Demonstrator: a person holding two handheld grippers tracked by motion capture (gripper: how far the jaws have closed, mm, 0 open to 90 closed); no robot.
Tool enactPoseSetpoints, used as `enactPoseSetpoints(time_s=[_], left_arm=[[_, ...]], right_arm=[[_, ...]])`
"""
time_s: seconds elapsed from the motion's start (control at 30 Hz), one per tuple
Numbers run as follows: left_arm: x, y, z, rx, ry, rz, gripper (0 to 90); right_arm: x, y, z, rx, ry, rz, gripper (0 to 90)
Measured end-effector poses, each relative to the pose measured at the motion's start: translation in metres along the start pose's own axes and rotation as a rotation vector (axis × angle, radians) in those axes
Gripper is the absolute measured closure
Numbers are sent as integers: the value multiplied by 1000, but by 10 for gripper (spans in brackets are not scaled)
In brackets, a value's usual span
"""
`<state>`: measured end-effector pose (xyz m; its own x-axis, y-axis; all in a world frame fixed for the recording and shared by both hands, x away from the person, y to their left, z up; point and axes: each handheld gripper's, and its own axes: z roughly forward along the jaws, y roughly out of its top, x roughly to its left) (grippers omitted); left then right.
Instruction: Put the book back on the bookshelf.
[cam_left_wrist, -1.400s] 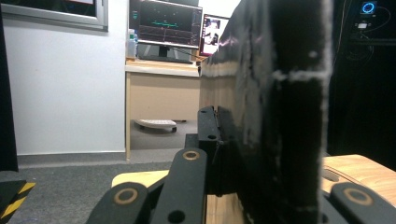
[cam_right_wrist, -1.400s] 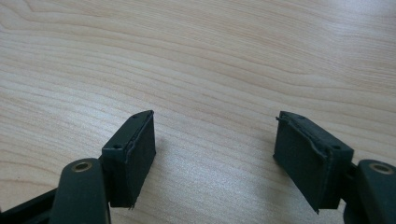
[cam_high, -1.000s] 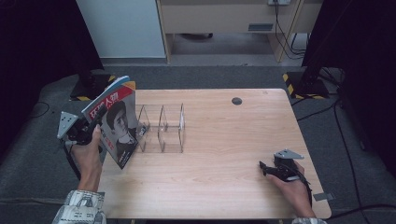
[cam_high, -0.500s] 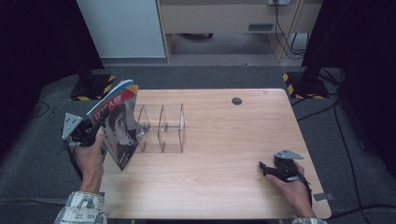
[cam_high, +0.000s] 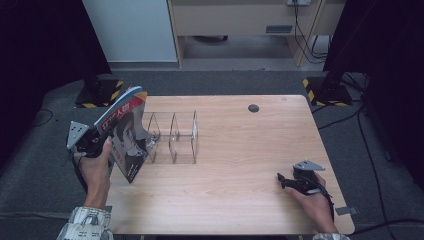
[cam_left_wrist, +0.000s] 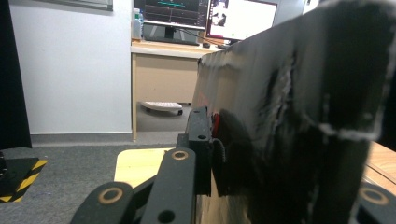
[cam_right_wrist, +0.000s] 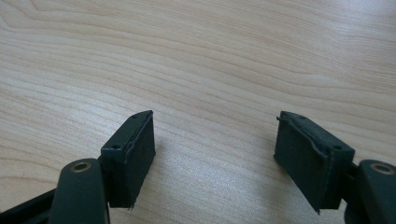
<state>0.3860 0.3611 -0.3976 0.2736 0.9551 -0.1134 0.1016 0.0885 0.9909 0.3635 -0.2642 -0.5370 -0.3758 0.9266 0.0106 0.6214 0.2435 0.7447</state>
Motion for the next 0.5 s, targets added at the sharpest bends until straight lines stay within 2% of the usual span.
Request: enactPoseSetpoints(time_s=[0.5], left_arm=[[3,1,-1,8,-5,-7,664]], right_arm=[[0,1,0,2,7,-5,285]])
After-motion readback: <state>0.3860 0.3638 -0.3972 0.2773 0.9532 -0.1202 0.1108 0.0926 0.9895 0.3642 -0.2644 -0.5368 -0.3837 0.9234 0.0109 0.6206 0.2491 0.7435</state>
